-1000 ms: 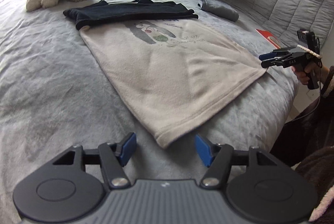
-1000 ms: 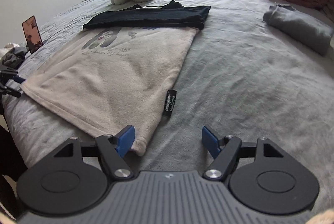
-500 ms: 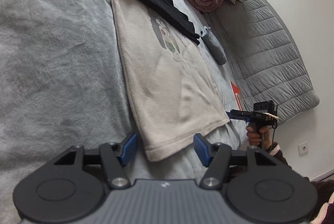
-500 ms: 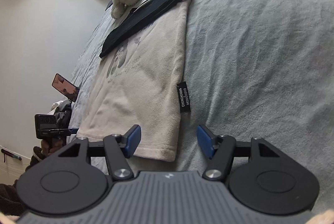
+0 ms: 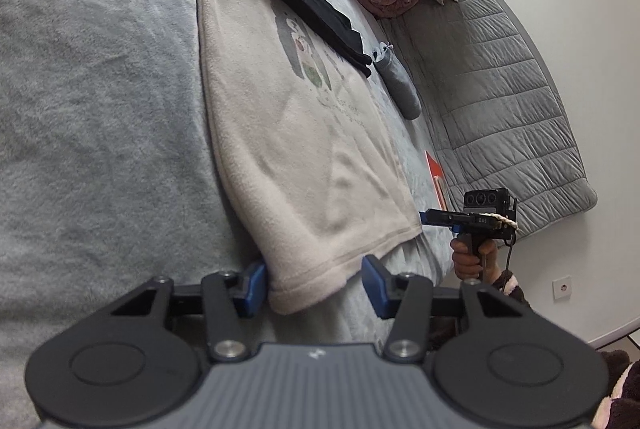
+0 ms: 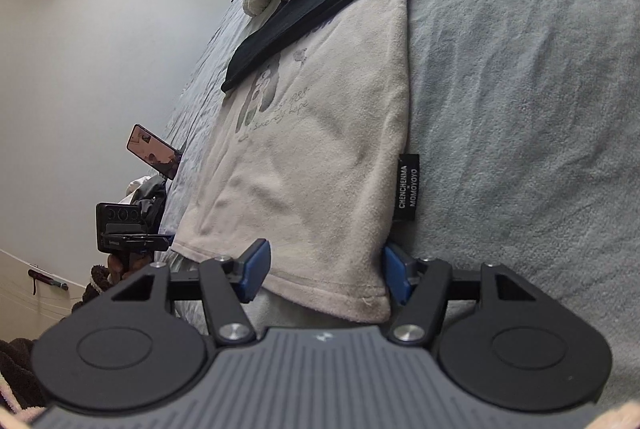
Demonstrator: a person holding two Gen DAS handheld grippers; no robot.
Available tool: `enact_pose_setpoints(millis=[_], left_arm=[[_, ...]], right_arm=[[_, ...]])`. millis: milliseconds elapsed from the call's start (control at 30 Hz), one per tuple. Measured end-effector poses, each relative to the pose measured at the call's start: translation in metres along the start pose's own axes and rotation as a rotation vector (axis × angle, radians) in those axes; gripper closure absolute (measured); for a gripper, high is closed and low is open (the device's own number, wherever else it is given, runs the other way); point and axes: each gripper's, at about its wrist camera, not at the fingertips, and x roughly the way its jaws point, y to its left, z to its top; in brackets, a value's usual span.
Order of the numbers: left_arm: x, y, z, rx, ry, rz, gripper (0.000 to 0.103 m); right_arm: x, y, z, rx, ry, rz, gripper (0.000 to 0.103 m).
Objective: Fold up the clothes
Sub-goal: 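Grasp the beige hem corners with both grippers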
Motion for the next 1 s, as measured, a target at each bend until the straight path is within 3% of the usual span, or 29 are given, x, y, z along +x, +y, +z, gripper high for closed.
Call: enact_pose_setpoints(millis=[133,233,367,533,667,1000], left_arm=[[0.005,-0.002,0.003,-0.006,0.011,0.014,0.065],[0.010,-0.003,0.004,-0.009,0.023,0.018,0.081],[0.011,-0.004,0.006,-0.006,0.014,-0.005,0.087],[0.005,-0.002,0.014,-0.017,-0.047,-0.044,0.088],[-0.002,0.002,0.028,-0.070,-0.153,-0.062,0.089],[0.002,0.027,0.073,-0.292,-0.353,0.027,0.089]], right_arm=[[0.008,0.002,-0.001,0.003,0.041,0.023,0.055],[0.012,0.004,0.001,0.012,0.048,0.031,0.071],[0.015,0.009,0.005,0.013,0.033,0.032,0.079],[0.013,0.022,0.017,-0.012,-0.045,0.073,0.080],[0.010,0.026,0.034,0.005,-0.112,0.095,0.080],[0.027,0.000,0.079,0.189,-0.240,0.049,0.081]])
